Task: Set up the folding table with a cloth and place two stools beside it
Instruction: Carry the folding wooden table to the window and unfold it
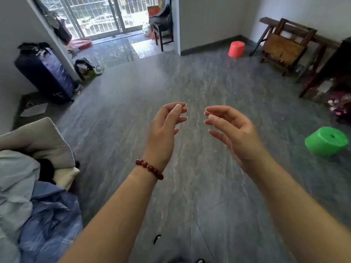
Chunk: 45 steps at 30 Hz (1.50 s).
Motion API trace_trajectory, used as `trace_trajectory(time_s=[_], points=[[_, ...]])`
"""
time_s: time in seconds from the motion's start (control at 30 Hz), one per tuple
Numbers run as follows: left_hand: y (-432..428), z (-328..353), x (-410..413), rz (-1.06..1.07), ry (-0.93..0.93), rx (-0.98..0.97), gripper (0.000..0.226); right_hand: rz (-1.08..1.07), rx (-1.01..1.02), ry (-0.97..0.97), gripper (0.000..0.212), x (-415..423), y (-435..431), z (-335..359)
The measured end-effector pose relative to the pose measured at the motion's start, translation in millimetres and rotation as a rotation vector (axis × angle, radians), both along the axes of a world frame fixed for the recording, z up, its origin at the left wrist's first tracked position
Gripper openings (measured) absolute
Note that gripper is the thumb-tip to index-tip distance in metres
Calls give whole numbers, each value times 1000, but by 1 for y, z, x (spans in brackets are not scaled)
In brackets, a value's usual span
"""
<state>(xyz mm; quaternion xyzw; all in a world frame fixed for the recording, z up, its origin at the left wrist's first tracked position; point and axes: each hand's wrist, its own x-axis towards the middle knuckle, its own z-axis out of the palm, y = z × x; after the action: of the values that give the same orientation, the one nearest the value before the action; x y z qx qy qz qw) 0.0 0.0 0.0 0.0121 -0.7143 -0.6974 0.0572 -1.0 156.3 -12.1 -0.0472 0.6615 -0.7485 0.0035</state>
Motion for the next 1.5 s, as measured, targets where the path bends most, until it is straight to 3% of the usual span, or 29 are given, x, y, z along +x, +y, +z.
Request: trace_trajectory(time_s=[0.53,0.93,1.5], points=[[100,-22,-194,-311,-93,17,21,-270,-42,-67,21,-151,83,-19],[176,-29,-302,-466,-65,24,27,-442,-78,-58,26,-239,149,-25],[404,-14,-458,-657,-89,-12,28,-542,-54,-17,20,-389,368,-17]])
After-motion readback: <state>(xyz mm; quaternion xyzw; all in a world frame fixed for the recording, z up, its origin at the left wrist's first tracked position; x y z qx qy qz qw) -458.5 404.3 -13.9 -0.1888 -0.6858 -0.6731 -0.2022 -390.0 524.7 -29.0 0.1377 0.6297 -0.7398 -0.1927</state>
